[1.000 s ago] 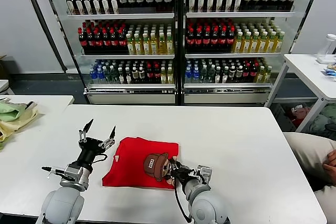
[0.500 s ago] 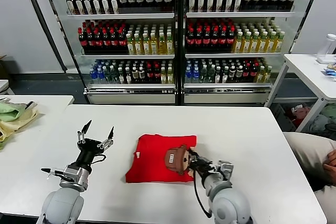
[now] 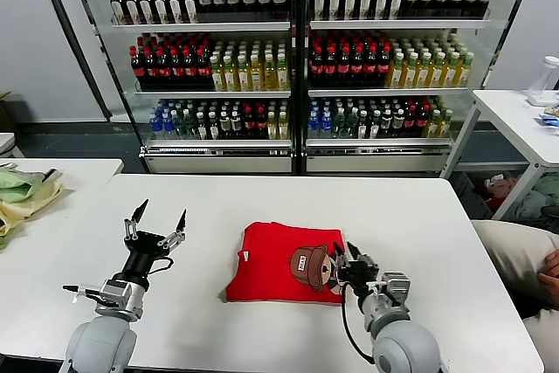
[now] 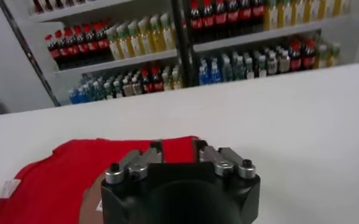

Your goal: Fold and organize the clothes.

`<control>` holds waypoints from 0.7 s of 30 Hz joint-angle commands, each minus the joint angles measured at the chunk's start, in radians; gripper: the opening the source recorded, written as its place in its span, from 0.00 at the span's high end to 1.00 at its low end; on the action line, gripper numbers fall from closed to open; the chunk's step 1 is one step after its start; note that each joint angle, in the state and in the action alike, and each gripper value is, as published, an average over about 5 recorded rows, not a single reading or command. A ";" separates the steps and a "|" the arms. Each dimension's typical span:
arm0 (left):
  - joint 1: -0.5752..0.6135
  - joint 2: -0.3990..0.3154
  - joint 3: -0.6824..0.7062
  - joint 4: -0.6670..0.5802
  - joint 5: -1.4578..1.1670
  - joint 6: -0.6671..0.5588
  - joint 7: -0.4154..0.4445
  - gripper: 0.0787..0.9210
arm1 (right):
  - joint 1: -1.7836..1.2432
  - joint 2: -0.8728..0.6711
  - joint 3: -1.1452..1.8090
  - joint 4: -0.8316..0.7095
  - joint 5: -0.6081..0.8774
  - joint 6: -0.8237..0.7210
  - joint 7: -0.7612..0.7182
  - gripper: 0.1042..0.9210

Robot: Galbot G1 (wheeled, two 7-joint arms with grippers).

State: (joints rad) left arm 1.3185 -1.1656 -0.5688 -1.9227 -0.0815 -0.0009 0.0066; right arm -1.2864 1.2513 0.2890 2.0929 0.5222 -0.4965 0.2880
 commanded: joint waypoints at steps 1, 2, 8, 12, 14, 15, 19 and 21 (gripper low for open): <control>-0.020 -0.020 -0.007 0.020 -0.007 -0.048 0.006 0.12 | -0.063 -0.051 0.136 0.131 -0.187 -0.018 -0.067 0.55; -0.021 -0.022 -0.007 0.021 -0.007 -0.054 0.009 0.12 | -0.064 -0.052 0.148 0.128 -0.214 -0.012 -0.075 0.51; -0.008 -0.015 -0.026 0.028 -0.051 -0.110 0.038 0.12 | -0.073 -0.050 0.220 0.073 -0.366 0.111 -0.125 0.30; 0.004 -0.013 -0.047 0.029 -0.061 -0.136 0.052 0.12 | -0.070 -0.045 0.256 0.032 -0.445 0.173 -0.133 0.17; 0.003 -0.018 -0.050 0.034 -0.063 -0.148 0.053 0.12 | -0.068 -0.042 0.264 0.023 -0.460 0.192 -0.137 0.14; 0.000 -0.020 -0.048 0.043 -0.063 -0.158 0.053 0.12 | -0.068 -0.042 0.265 0.023 -0.461 0.195 -0.139 0.13; -0.030 -0.028 -0.043 0.102 -0.065 -0.199 0.054 0.12 | -0.061 -0.043 0.268 0.025 -0.469 0.194 -0.143 0.12; -0.044 -0.034 -0.043 0.119 -0.072 -0.199 0.054 0.12 | -0.055 -0.044 0.271 0.017 -0.477 0.196 -0.142 0.12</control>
State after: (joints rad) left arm 1.3076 -1.1885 -0.6003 -1.8775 -0.1269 -0.1277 0.0492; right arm -1.3422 1.2139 0.4995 2.1369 0.1729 -0.3746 0.1698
